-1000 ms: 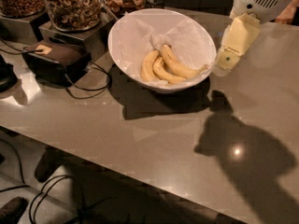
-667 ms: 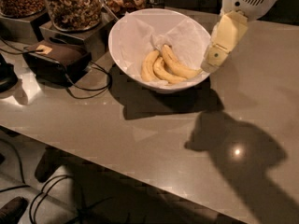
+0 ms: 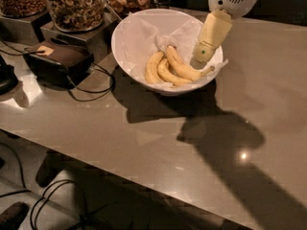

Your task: Pick banana from white bowl

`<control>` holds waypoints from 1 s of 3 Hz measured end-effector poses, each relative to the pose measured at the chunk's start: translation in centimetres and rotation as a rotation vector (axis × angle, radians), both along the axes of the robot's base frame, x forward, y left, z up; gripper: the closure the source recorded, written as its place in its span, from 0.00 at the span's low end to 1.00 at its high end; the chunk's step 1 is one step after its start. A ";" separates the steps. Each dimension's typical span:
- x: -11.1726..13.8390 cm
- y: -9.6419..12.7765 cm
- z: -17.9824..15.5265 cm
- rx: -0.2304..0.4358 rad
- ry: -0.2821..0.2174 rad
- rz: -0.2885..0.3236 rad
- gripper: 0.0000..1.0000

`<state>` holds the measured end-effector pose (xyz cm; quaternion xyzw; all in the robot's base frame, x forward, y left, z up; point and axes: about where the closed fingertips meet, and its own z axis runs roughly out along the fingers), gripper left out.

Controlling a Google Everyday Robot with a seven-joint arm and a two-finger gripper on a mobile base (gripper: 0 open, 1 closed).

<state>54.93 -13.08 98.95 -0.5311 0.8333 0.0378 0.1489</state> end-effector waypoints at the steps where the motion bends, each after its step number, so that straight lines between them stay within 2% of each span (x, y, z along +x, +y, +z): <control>1: 1.1 -0.2 -0.4 0.016 0.011 -0.023 0.00; 2: 1.7 -0.3 -0.6 0.026 0.018 -0.036 0.00; 3: 2.7 -0.2 -0.8 0.034 0.029 -0.045 0.17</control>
Offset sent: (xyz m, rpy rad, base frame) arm 0.0020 -0.0168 -0.0126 -0.0018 0.1104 -0.0450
